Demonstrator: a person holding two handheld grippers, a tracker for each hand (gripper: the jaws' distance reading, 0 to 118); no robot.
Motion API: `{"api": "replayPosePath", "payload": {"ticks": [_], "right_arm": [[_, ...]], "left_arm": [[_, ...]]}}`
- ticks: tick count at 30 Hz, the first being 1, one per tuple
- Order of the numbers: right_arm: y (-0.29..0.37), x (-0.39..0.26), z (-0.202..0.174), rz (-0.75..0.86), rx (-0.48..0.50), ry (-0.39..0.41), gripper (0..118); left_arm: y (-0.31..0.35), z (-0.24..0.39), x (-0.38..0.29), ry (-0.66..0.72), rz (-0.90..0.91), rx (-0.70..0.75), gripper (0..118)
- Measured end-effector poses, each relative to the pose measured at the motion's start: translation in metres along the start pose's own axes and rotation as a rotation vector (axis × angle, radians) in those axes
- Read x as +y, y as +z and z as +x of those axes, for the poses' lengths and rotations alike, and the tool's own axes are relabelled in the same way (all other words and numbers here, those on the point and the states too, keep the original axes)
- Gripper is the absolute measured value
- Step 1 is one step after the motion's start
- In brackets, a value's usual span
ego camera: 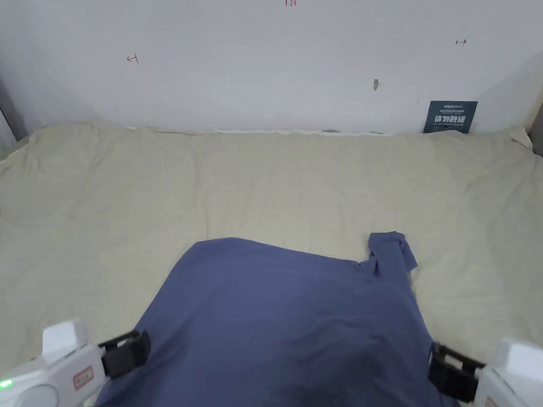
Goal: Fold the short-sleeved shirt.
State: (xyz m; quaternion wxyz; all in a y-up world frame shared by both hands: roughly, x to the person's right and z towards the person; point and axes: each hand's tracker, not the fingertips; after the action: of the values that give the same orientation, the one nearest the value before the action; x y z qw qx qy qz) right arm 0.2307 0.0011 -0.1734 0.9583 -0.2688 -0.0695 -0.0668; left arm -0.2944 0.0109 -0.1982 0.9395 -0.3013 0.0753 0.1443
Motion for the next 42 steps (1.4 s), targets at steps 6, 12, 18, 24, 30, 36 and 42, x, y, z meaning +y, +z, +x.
{"api": "replayPosePath", "payload": {"ticks": [6,12,18,24,30,36,42], "right_arm": [[0.042,0.057,-0.025,0.264,-0.005,0.079,118],[0.063,0.068,-0.041,0.386,-0.068,0.165,82],[0.060,0.067,-0.043,0.400,-0.075,0.193,1],[0.040,0.075,-0.041,0.383,-0.071,0.183,1],[0.007,0.092,-0.041,0.367,-0.073,0.196,1],[-0.039,0.106,-0.043,0.331,-0.087,0.201,1],[-0.087,0.110,-0.039,0.276,-0.111,0.199,1]], "left_arm": [[0.031,0.048,0.039,-0.102,0.309,-0.074,115],[0.032,0.077,0.032,-0.278,0.456,-0.033,67],[0.024,0.097,0.030,-0.341,0.407,-0.088,0],[-0.020,0.110,0.061,-0.312,0.270,-0.111,0],[-0.124,0.108,0.115,-0.301,0.042,-0.219,0],[-0.235,0.110,0.150,-0.263,-0.148,-0.193,5],[-0.313,0.113,0.146,-0.313,-0.290,-0.059,113]]}}
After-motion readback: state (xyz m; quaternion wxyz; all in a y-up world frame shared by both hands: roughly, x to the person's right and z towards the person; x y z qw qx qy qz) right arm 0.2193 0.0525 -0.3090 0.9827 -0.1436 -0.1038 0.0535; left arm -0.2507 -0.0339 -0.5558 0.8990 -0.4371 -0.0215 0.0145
